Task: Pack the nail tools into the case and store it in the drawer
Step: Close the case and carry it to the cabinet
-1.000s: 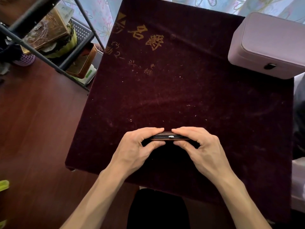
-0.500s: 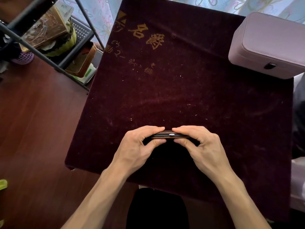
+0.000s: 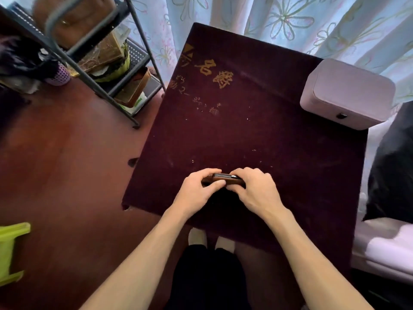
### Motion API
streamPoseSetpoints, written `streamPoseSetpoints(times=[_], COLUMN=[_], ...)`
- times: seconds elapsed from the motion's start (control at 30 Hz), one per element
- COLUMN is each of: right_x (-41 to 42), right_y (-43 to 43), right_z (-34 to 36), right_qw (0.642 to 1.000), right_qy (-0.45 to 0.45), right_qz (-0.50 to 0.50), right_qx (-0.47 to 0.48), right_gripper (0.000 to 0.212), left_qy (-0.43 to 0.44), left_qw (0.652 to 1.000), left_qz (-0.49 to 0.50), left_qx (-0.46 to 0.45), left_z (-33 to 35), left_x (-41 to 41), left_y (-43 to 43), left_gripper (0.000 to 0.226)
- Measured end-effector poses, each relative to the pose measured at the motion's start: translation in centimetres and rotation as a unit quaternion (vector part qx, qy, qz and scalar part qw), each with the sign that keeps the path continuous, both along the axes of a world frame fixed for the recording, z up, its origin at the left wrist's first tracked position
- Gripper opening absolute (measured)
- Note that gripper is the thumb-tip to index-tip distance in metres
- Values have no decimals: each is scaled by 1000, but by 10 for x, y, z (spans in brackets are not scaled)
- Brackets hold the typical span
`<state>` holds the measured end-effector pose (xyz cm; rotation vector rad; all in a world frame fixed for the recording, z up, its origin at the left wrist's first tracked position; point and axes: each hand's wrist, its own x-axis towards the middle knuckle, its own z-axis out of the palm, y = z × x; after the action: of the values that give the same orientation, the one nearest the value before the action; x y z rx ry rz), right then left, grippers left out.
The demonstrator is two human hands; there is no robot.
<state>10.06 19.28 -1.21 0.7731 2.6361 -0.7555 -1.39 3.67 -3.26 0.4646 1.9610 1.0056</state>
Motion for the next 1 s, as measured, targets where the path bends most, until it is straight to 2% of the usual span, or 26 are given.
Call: streamPoseSetpoints(times=[0.1, 0.2, 0.33, 0.47, 0.6, 0.67, 0.8, 1.0], right_x=[22, 57, 103, 138, 158, 161, 156, 127], right_y=[-12, -31, -59, -88, -111, -116, -112, -100], right_z=[38, 87, 165, 229, 269, 279, 283, 280], right_qw=[994, 969, 937, 910, 901, 899, 893, 883], right_qy=[-1, 23, 66, 114, 110, 95, 56, -14], right_qz=[-94, -196, -256, -293, -276, -258, -210, -115], right_qx=[-60, -147, -228, -271, -316, -341, -393, -454], right_gripper=[26, 14, 6, 4, 4, 12, 40, 47], left_qy=[-58, -91, -106, -122, -140, -144, -147, -138], left_qw=[995, 987, 975, 955, 935, 925, 906, 871], left_qz=[74, 107, 112, 158, 215, 250, 327, 441], left_qx=[-35, -79, -163, -221, -245, -248, -224, -166], left_z=[30, 63, 100, 125, 150, 160, 181, 216], left_x=[11, 29, 59, 93, 122, 134, 155, 194], left_y=[-32, -90, -187, -274, -322, -333, -335, -317], left_gripper=[30, 20, 16, 22, 22, 22, 20, 21])
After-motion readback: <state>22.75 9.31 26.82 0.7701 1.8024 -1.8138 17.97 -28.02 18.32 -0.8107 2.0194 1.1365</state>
